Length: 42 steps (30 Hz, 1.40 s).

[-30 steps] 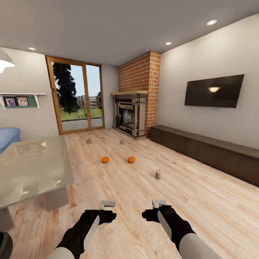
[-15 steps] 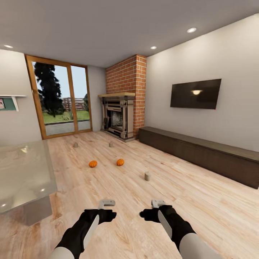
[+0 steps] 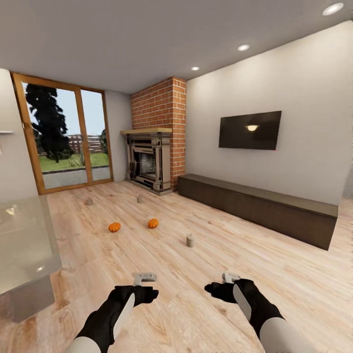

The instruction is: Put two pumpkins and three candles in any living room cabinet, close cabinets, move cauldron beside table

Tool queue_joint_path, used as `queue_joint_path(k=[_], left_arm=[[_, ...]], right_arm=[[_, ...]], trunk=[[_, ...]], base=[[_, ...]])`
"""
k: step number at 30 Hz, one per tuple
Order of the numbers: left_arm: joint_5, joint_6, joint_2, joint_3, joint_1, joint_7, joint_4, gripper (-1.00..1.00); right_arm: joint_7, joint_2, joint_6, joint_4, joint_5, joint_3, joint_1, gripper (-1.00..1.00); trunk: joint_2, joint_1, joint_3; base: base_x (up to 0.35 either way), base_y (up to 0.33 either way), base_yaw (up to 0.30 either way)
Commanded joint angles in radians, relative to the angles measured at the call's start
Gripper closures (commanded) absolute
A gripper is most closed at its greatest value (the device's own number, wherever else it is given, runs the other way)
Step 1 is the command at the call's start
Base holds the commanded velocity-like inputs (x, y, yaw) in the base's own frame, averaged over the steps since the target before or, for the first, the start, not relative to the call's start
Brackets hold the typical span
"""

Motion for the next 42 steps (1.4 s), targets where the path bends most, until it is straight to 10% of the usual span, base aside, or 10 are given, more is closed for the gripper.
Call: queue_joint_path(k=[1, 8, 17, 42], left_arm=[[0.01, 0.005, 0.0, -0.002, 0.0, 0.004, 0.0, -1.0], [0.007, 0.004, 0.001, -0.005, 0.0, 0.002, 0.002, -1.0], [0.001, 0.004, 0.0, -0.013, 0.0, 0.007, 0.002, -1.0], [0.0, 0.004, -0.001, -0.014, 0.0, 0.009, 0.004, -1.0]], right_arm=[[0.007, -0.021, 0.008, 0.002, -0.006, -0.054, 0.0, -1.0], [0.017, -0.046, -0.035, 0.059, -0.011, -0.182, 0.022, -1.0], [0.014, -0.045, -0.285, 0.246, 0.001, -0.186, 0.032, -1.0], [0.011, -0.048, -0.36, 0.272, -0.011, -0.192, 0.032, -1.0]], trunk=[[-0.001, 0.0, -0.002], [-0.001, 0.0, -0.012], [-0.001, 0.0, -0.025], [-0.001, 0.0, -0.061]], base=[[0.0, 0.0, -0.118], [0.0, 0.0, -0.145], [0.112, 0.0, -0.159], [0.312, -0.122, -0.143]])
